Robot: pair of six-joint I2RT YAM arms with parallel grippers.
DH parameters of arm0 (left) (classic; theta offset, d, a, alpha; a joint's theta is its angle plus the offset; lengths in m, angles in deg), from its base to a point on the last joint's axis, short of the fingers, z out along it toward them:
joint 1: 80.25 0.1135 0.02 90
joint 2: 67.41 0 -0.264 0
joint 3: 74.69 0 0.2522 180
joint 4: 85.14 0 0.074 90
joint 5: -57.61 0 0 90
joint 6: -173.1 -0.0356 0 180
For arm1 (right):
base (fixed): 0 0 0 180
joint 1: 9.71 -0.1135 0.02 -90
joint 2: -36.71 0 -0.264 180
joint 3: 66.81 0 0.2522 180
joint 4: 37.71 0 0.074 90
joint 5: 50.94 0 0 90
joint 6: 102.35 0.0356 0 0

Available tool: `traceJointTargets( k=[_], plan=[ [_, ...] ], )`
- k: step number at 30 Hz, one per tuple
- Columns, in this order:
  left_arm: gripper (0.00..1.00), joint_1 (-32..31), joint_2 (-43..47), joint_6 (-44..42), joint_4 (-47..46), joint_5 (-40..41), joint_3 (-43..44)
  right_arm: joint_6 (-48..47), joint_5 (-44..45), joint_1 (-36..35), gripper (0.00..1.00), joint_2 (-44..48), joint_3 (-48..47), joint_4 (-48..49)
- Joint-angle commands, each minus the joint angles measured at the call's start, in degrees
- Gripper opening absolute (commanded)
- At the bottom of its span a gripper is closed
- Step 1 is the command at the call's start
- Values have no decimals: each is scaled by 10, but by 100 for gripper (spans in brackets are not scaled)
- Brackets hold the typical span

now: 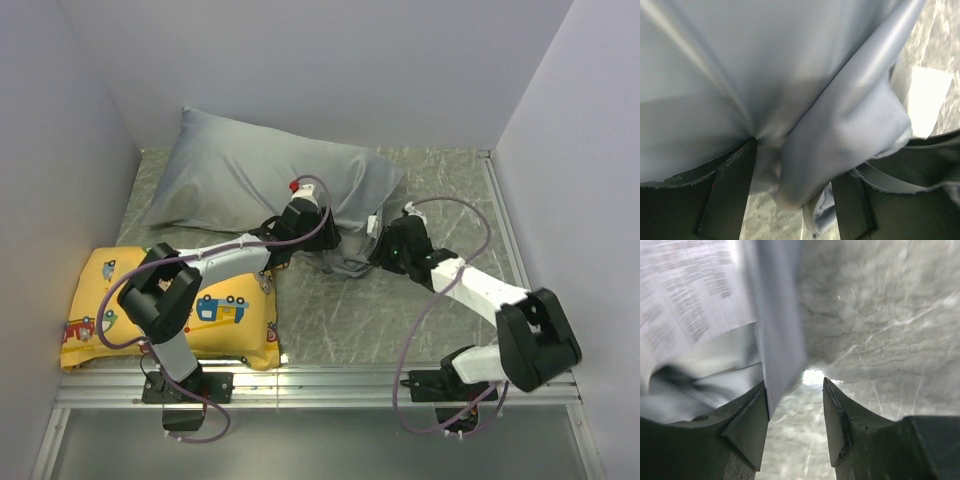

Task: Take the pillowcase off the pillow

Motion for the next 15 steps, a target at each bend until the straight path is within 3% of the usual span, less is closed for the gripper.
traceJointTargets(
  k=[1, 6, 15],
  plan=[
    [64, -12, 1, 14, 11, -20, -13, -3, 21, 2, 53, 74, -16, -32],
    [64, -13, -1, 15, 8, -20, -12, -18, 12, -3, 53, 127, -49, -28],
    [61, -16, -4, 22, 13, -28, 1, -30, -24, -33, 44, 22, -136, 32]
  ],
)
